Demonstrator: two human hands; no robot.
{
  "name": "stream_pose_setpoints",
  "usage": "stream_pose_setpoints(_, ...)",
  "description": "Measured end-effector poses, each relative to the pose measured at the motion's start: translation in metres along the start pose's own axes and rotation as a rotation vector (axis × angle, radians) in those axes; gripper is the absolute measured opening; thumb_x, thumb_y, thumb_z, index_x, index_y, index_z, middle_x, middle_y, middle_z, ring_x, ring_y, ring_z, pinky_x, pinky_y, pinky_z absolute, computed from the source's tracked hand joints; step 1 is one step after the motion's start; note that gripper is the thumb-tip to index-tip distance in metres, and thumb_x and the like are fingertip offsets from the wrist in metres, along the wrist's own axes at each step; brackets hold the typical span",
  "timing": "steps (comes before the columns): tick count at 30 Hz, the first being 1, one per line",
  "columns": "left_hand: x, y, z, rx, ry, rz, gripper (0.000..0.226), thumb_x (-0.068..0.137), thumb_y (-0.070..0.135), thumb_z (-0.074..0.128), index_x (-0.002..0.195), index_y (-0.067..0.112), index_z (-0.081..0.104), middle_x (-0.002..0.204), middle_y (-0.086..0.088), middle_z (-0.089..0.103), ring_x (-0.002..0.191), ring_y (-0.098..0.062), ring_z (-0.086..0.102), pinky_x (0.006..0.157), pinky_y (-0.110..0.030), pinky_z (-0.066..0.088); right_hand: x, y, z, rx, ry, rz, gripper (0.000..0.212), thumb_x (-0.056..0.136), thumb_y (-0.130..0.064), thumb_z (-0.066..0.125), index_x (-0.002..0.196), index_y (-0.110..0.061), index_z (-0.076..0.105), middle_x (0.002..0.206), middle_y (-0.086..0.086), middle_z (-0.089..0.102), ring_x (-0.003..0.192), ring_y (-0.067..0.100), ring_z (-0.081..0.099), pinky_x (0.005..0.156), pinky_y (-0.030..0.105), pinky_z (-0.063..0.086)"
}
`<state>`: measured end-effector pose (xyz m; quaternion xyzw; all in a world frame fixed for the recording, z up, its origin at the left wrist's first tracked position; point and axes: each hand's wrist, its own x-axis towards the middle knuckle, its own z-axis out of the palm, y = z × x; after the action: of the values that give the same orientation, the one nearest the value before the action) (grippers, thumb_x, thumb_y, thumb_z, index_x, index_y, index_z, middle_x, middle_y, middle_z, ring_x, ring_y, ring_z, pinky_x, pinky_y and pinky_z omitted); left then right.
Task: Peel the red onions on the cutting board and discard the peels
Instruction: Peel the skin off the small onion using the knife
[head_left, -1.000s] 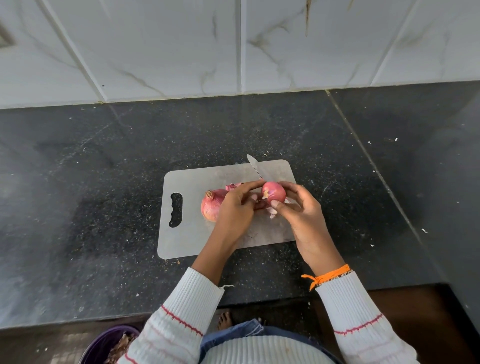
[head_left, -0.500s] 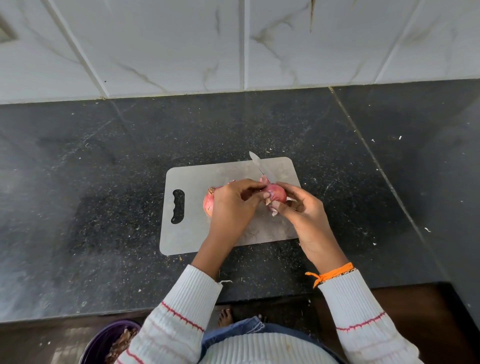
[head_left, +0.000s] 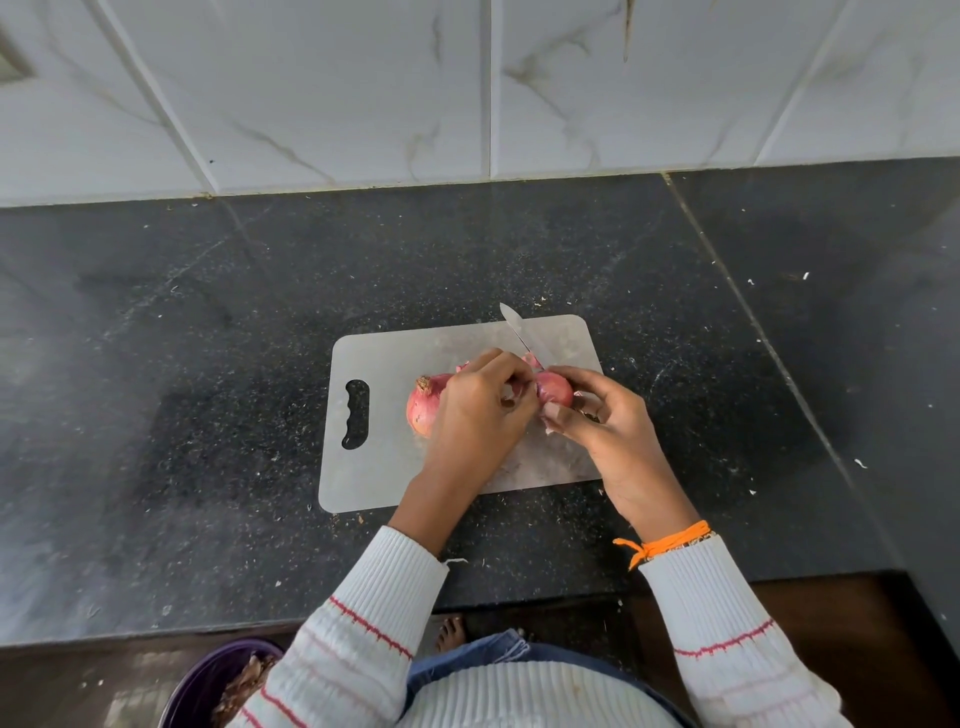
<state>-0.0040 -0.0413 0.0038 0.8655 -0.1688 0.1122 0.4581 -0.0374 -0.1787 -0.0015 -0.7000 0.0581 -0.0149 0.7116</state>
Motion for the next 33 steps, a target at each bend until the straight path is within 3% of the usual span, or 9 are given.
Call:
stream_pose_setpoints(6, 0.004, 0.002, 0.001, -0.106, 0.029, -0.192, 0.004, 0.081, 0.006, 0.065, 0.081, 0.010, 0.064, 0.075, 0.002, 0.064, 0.068, -0.009, 0.062, 0.060, -0.009, 0.045, 0.001, 0.003, -0.008, -0.001, -0.073, -0.007, 0.041, 0.078, 0.005, 0.067, 0.106, -0.025, 0.065, 0.108, -0.002, 0.069, 0.104, 0.020, 0.064, 0.093, 0.046, 0.051)
stream_pose_setpoints(9, 0.004, 0.000, 0.004, -0.149, 0.018, -0.329, 0.008, 0.083, 0.006, 0.062, 0.081, 0.013, 0.060, 0.071, -0.002, 0.065, 0.065, -0.012, 0.062, 0.056, -0.011, 0.045, 0.000, 0.003, -0.011, 0.066, -0.106, -0.023, 0.044, 0.080, 0.012, 0.061, 0.105, -0.025, 0.064, 0.106, -0.011, 0.069, 0.104, 0.015, 0.064, 0.088, 0.033, 0.053)
stream_pose_setpoints(11, 0.004, -0.004, 0.005, -0.140, -0.007, -0.392, 0.010, 0.082, 0.004, 0.062, 0.081, 0.014, 0.061, 0.073, -0.001, 0.065, 0.070, -0.017, 0.064, 0.062, -0.020, 0.050, -0.001, 0.002, -0.013, 0.110, -0.116, -0.031, 0.046, 0.080, 0.015, 0.058, 0.106, -0.022, 0.063, 0.107, -0.014, 0.069, 0.104, 0.011, 0.064, 0.080, 0.022, 0.053)
stream_pose_setpoints(13, 0.002, -0.007, 0.005, -0.144, -0.033, -0.407, 0.016, 0.082, -0.001, 0.060, 0.085, 0.015, 0.064, 0.075, 0.007, 0.063, 0.073, -0.007, 0.062, 0.069, -0.025, 0.054, -0.001, 0.002, -0.014, 0.123, -0.103, -0.033, 0.044, 0.079, 0.016, 0.058, 0.108, -0.018, 0.061, 0.106, -0.010, 0.069, 0.103, 0.010, 0.064, 0.076, 0.019, 0.052)
stream_pose_setpoints(16, 0.003, 0.000, 0.003, -0.259, -0.051, -0.298, 0.019, 0.085, 0.003, 0.060, 0.097, 0.015, 0.066, 0.089, 0.012, 0.067, 0.082, 0.008, 0.061, 0.074, -0.013, 0.050, -0.001, 0.002, -0.014, 0.098, -0.073, -0.035, 0.043, 0.078, 0.015, 0.060, 0.108, -0.016, 0.061, 0.106, -0.005, 0.067, 0.100, 0.007, 0.064, 0.078, 0.018, 0.051)
stream_pose_setpoints(19, 0.004, 0.007, 0.002, -0.319, -0.123, -0.208, 0.019, 0.079, 0.014, 0.071, 0.098, 0.018, 0.067, 0.098, 0.006, 0.069, 0.091, 0.001, 0.064, 0.079, -0.012, 0.049, -0.002, 0.002, -0.013, 0.116, -0.075, -0.017, 0.042, 0.078, 0.013, 0.061, 0.108, -0.016, 0.062, 0.105, -0.002, 0.068, 0.101, 0.009, 0.065, 0.082, 0.021, 0.052)
stream_pose_setpoints(24, 0.001, 0.008, 0.002, -0.307, -0.049, -0.240, 0.020, 0.076, 0.005, 0.072, 0.072, 0.024, 0.065, 0.078, 0.010, 0.068, 0.076, -0.002, 0.064, 0.074, -0.016, 0.051, -0.005, 0.001, -0.010, 0.130, -0.116, -0.007, 0.044, 0.076, 0.017, 0.061, 0.102, -0.018, 0.063, 0.103, -0.006, 0.068, 0.098, 0.009, 0.066, 0.080, 0.018, 0.051)
stream_pose_setpoints(30, 0.000, 0.009, 0.002, -0.282, 0.010, -0.292, 0.016, 0.081, 0.004, 0.067, 0.072, 0.017, 0.063, 0.069, 0.016, 0.063, 0.064, 0.007, 0.060, 0.063, -0.007, 0.044, -0.005, 0.000, -0.006, 0.110, -0.092, -0.016, 0.036, 0.074, 0.009, 0.068, 0.100, -0.015, 0.062, 0.103, 0.001, 0.065, 0.093, 0.007, 0.064, 0.079, 0.019, 0.052)
stream_pose_setpoints(33, 0.001, 0.004, 0.004, -0.263, 0.052, -0.363, 0.013, 0.082, 0.002, 0.066, 0.075, 0.013, 0.062, 0.069, 0.008, 0.065, 0.064, 0.000, 0.062, 0.059, -0.009, 0.046, -0.005, 0.002, -0.007, 0.132, -0.121, -0.024, 0.037, 0.076, 0.009, 0.066, 0.104, -0.015, 0.061, 0.108, 0.003, 0.065, 0.100, 0.011, 0.063, 0.084, 0.022, 0.051)
